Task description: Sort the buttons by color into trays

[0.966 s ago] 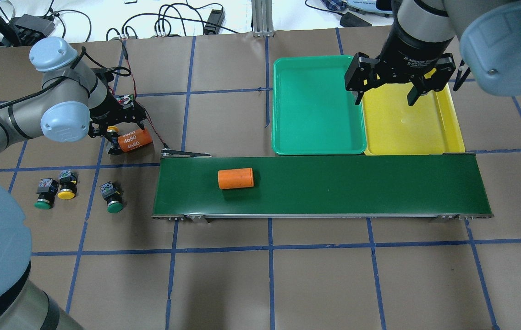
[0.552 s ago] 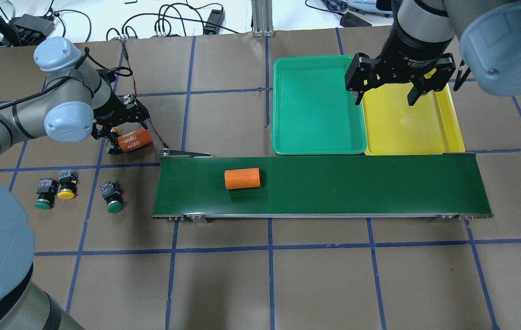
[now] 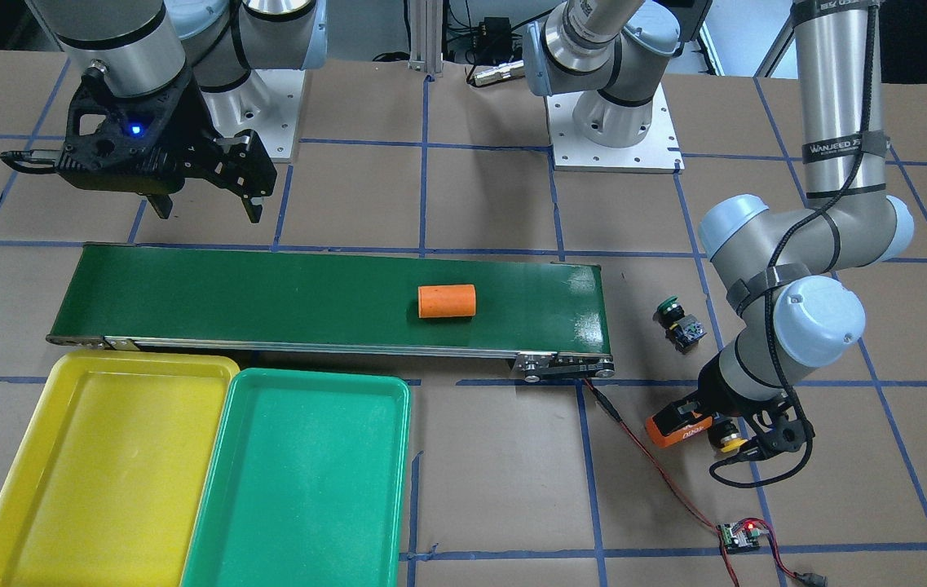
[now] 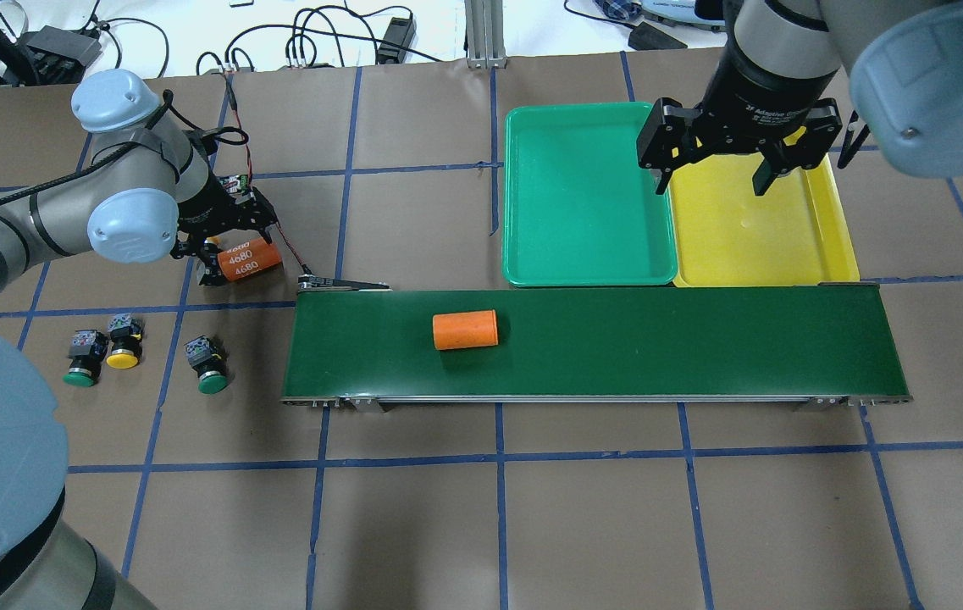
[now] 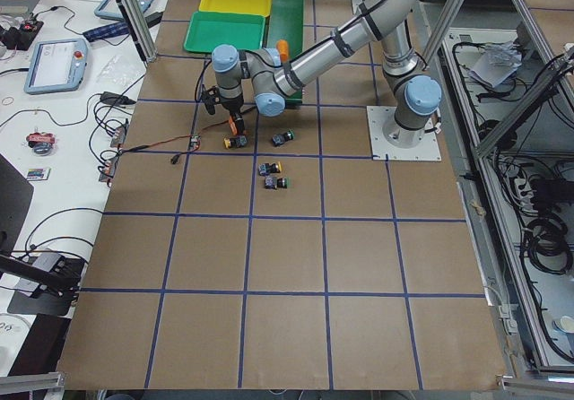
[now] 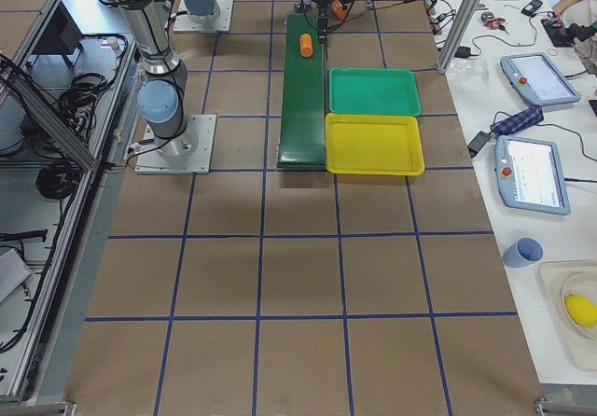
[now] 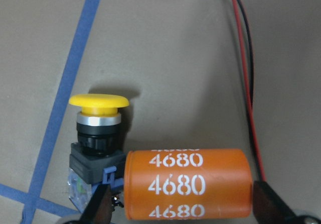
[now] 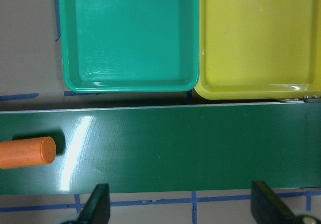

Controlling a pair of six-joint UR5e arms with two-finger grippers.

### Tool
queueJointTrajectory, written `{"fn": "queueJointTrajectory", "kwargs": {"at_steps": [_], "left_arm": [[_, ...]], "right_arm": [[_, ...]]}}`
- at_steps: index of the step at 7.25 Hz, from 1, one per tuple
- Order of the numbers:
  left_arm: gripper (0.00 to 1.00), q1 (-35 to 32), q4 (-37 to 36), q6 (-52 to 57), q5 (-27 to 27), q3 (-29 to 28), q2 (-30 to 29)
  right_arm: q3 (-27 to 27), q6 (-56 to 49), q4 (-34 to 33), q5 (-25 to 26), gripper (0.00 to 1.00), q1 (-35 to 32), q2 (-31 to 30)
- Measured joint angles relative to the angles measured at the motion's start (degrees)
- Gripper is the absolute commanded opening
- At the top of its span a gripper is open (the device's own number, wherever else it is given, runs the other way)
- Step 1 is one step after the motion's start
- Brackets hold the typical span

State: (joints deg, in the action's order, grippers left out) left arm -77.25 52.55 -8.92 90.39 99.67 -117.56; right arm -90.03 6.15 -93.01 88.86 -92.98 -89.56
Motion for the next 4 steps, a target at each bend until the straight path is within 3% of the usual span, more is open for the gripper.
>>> {"fn": "queueJointTrajectory", "kwargs": {"at_steps": [4], "left_arm": [[1.00, -0.5, -0.1, -0.2, -0.2, -0.1, -0.3]], "right_arm": [[-0.1, 0.0, 0.0, 0.0, 1.00, 0.0, -0.1]]}}
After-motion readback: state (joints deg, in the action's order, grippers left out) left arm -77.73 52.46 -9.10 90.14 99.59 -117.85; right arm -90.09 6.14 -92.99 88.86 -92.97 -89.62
